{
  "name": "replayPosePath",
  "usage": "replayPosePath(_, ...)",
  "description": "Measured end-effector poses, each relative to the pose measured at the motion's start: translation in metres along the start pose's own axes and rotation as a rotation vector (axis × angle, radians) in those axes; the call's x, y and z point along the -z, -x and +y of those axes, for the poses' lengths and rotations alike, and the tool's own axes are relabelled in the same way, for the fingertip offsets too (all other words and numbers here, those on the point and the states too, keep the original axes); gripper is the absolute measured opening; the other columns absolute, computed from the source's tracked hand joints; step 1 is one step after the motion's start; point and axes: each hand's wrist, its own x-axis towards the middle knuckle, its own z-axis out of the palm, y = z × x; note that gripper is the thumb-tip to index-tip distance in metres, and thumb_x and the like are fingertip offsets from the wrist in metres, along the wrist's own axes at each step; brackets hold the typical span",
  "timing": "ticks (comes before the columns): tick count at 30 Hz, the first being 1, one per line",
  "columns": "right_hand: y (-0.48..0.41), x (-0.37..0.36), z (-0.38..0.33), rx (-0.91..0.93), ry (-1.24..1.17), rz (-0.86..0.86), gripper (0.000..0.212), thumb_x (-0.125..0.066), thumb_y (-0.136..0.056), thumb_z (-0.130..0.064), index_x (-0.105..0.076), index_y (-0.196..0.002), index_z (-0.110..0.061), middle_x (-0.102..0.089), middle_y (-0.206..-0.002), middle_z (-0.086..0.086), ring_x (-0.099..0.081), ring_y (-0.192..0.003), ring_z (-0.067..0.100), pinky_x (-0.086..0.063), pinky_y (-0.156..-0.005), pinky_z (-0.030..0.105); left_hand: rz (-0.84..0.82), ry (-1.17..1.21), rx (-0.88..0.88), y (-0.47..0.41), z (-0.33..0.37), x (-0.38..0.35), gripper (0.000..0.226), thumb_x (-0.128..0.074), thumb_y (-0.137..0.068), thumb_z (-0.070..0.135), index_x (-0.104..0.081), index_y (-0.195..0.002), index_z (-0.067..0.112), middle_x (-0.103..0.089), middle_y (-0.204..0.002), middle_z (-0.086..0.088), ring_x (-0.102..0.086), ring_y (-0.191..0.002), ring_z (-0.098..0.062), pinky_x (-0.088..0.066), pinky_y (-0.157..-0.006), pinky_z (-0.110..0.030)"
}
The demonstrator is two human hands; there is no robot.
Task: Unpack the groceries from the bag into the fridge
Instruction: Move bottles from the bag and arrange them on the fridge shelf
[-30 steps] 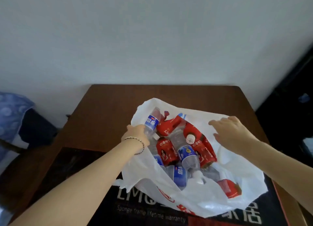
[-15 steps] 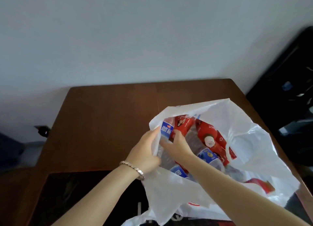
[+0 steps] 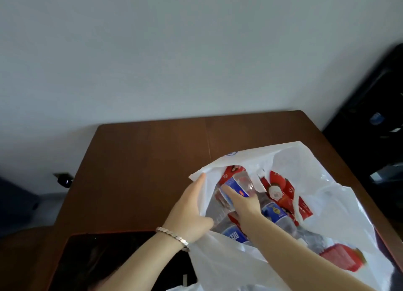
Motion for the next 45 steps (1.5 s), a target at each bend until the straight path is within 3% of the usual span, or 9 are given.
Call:
replayPosePath(5, 0.038, 0.073, 0.02, 0.254, -0.066, -0.032, 0.064, -0.083, -0.065, -0.024, -0.046, -0.117, -0.026, -0.059, -0.104, -0.005, -0.057, -0.088, 0.012, -0.051, -0.076, 0.029, 0.053, 0.025, 0.074, 0.005, 0.004, -0.009, 0.087, -0.059, -0.082, 0.002, -0.01, -0.148, 0.031, -0.017, -0.154, 0.01, -0.022, -0.141, -0.012, -0.028, -0.108, -0.027)
replayPosePath(10, 0.078, 0.152, 0.01, 0.614, 0.159, 0.122, 0.078, -0.091, -0.048, -0.016, -0.051, -0.115, -0.025, -0.06, -0.099, -0.01, -0.058, -0.091, 0.013, -0.049, -0.084, 0.035, 0.069, -0.131, 0.125, 0.017, 0.023, -0.023, 0.077, -0.059, -0.088, 0.016, -0.012, -0.147, 0.026, -0.023, -0.152, 0.005, -0.034, -0.135, -0.015, -0.038, -0.102, -0.026)
replayPosePath(15, 0.072, 0.221, 0.009, 0.822, 0.321, 0.221, 0.084, -0.09, -0.046, -0.007, -0.053, -0.121, -0.013, -0.061, -0.111, 0.004, -0.057, -0.102, 0.024, -0.045, -0.092, 0.042, 0.125, -0.428, 0.133, 0.018, 0.036, -0.047, 0.074, -0.056, -0.09, 0.015, -0.011, -0.149, 0.022, 0.0, -0.157, 0.006, -0.029, -0.138, -0.018, -0.037, -0.105, -0.026)
replayPosePath(23, 0.039, 0.257, 0.026, 0.801, 0.314, 0.255, 0.079, -0.089, -0.05, -0.009, -0.051, -0.119, -0.018, -0.057, -0.108, -0.002, -0.055, -0.1, 0.021, -0.049, -0.088, 0.044, 0.123, -0.75, -0.066, -0.016, 0.071, -0.093, 0.044, -0.048, -0.094, 0.03, -0.038, -0.137, 0.028, -0.014, -0.155, 0.005, -0.001, -0.145, -0.02, 0.003, -0.117, -0.041)
replayPosePath(29, 0.018, 0.253, 0.012, 0.814, 0.314, 0.242, 0.076, -0.089, -0.053, -0.017, -0.051, -0.119, -0.019, -0.054, -0.105, -0.009, -0.053, -0.095, 0.014, -0.047, -0.084, 0.034, -0.028, -0.364, 0.044, -0.096, 0.088, -0.125, 0.046, -0.056, -0.087, 0.042, -0.048, -0.124, 0.016, -0.056, -0.124, -0.003, -0.055, -0.113, -0.022, -0.048, -0.095, -0.036)
replayPosePath(33, 0.006, 0.25, 0.009, 0.799, 0.334, 0.22, 0.072, -0.088, -0.054, -0.025, -0.047, -0.114, -0.03, -0.053, -0.104, -0.015, -0.054, -0.094, 0.01, -0.045, -0.081, 0.027, 0.013, -0.378, 0.126, -0.124, 0.087, -0.145, 0.05, -0.058, -0.083, 0.052, -0.046, -0.119, 0.019, -0.061, -0.117, -0.001, -0.059, -0.108, -0.023, -0.049, -0.092, -0.037)
replayPosePath(39, -0.002, 0.251, 0.007, 0.755, 0.371, 0.192, 0.071, -0.086, -0.055, -0.035, -0.047, -0.115, -0.034, -0.052, -0.102, -0.019, -0.052, -0.092, 0.006, -0.044, -0.081, 0.022, 0.132, -0.359, 0.043, -0.13, 0.088, -0.158, 0.037, -0.059, -0.089, 0.027, -0.047, -0.123, 0.019, -0.062, -0.118, -0.002, -0.058, -0.113, -0.023, -0.047, -0.096, -0.035)
replayPosePath(43, -0.003, 0.253, 0.008, 0.732, 0.39, 0.171, 0.072, -0.085, -0.058, -0.036, -0.05, -0.121, -0.029, -0.052, -0.103, -0.018, -0.052, -0.094, 0.006, -0.048, -0.085, 0.027, 0.279, -0.297, 0.029, -0.117, 0.11, -0.15, 0.03, -0.054, -0.088, 0.028, -0.051, -0.115, 0.015, -0.061, -0.089, -0.002, -0.056, -0.079, -0.017, -0.045, -0.06, -0.024)
replayPosePath(45, -0.004, 0.256, 0.011, 0.709, 0.418, 0.154, 0.072, -0.085, -0.059, -0.036, -0.05, -0.121, -0.029, -0.052, -0.101, -0.017, -0.052, -0.092, 0.007, -0.049, -0.085, 0.028, 0.405, -0.293, -0.014, -0.103, 0.126, -0.138, 0.027, -0.052, -0.087, 0.027, -0.054, -0.111, 0.014, -0.061, -0.092, -0.004, -0.055, -0.079, -0.019, -0.035, -0.057, -0.023)
